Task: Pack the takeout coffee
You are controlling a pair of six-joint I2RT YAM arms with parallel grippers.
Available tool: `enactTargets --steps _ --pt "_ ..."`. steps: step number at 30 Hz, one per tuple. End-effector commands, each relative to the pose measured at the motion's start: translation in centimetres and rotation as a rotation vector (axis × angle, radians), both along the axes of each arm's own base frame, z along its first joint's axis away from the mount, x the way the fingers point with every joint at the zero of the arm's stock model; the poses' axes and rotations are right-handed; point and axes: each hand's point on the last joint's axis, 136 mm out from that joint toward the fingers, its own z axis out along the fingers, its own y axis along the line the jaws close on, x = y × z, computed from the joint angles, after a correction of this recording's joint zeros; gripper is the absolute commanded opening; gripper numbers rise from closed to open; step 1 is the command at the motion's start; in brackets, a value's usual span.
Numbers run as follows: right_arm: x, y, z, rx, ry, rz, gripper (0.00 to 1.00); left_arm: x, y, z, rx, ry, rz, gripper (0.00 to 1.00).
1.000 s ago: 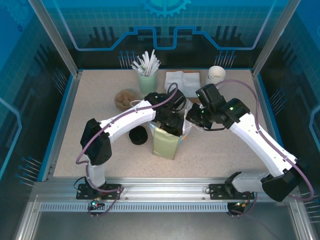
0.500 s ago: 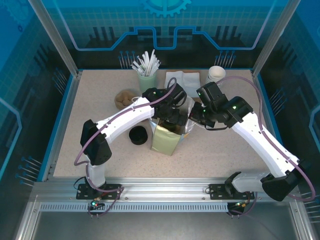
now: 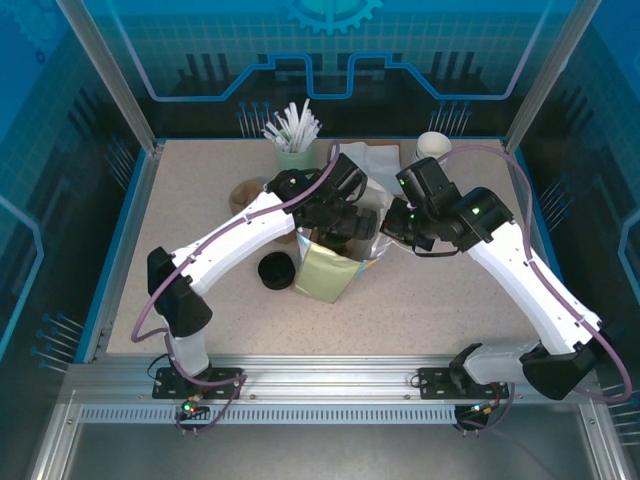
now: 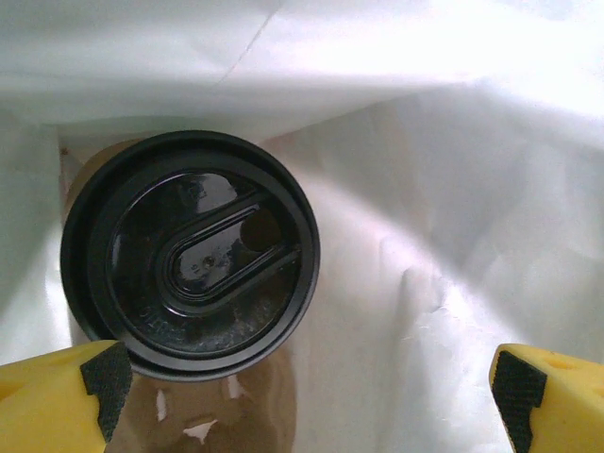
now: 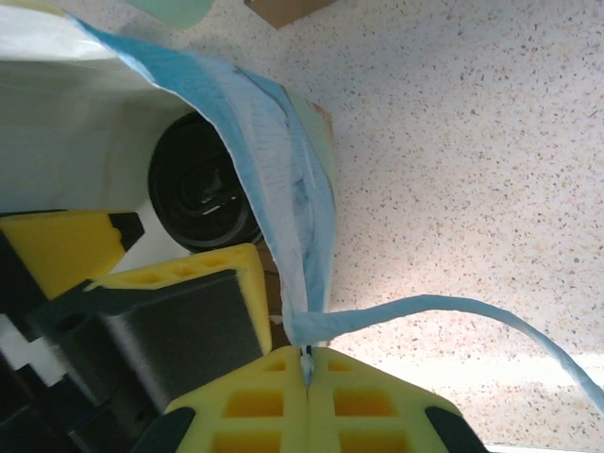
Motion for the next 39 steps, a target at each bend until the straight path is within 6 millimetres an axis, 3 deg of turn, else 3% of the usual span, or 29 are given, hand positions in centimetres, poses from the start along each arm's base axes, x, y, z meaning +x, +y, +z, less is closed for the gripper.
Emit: enactTargets --steps 1,5,12,24,32,39 --pt "-0.5 -0.4 0.8 -0.014 -0.004 -0.018 0.01 0.3 1.0 1.2 -0.006 -0.015 0.034 0.99" --pt "-0.3 0.0 1.5 0.006 -0.03 -0.009 0.01 0.4 0.9 1.1 -0.012 -0.017 0.032 0.99" --pt "0.4 1.2 2.6 0.015 -0.1 0.023 0.0 0.3 0.4 -1.4 0.059 -0.037 0.012 0.99" --pt "0.5 1.0 1.6 -0.049 -0.029 -0.025 0.0 0.9 -0.2 -0.7 0.13 -0.139 0.0 0.99" --pt "0.4 0.9 1.3 -0.015 -0.079 0.013 0.0 0.5 0.1 3.0 -0.004 -0.114 0.02 0.99" --pt "0.0 1.5 0.5 0.05 -0.157 0.134 0.0 -0.3 2.3 10.5 -0.21 -0.147 0.02 0.99"
